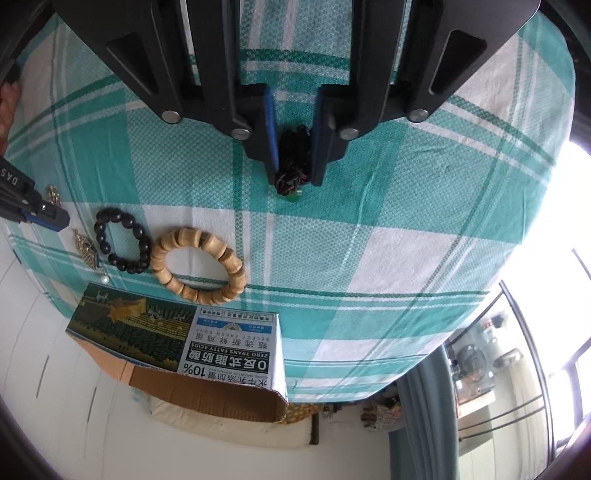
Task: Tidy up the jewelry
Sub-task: 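Grasp the black-and-green beaded item with the left tool while the right tool grasps the silver chain keyring, then carry both items into the box and open both tools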
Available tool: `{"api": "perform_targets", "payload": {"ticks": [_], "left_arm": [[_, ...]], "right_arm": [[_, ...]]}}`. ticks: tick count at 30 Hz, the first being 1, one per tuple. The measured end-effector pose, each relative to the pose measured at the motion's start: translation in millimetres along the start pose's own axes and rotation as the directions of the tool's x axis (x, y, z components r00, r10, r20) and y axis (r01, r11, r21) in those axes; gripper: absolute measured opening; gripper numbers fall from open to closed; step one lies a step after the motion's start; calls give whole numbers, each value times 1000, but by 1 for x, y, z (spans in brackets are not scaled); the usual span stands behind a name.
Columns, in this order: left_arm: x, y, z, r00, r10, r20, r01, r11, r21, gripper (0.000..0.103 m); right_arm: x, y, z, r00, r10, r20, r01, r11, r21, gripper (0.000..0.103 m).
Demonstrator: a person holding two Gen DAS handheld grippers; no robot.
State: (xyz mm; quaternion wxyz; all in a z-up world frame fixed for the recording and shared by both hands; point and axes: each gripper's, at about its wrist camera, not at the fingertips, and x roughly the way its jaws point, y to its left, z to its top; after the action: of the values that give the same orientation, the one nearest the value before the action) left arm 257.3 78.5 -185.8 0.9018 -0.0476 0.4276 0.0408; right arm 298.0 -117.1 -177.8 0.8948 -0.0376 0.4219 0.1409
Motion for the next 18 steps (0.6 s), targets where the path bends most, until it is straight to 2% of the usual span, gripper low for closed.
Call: {"api": "perform_targets", "payload": {"ticks": [6,18], "left_arm": [[-18,3,11,997,-62,39,64,997,-49,12],[-71,-15,74,970,-202,135,208,978,-29,12]], "right_arm": [[-42,-7,6,996,54,74,-58,997,52,16],[-106,-9,41,973,117,198,-136,987,85,16]]}}
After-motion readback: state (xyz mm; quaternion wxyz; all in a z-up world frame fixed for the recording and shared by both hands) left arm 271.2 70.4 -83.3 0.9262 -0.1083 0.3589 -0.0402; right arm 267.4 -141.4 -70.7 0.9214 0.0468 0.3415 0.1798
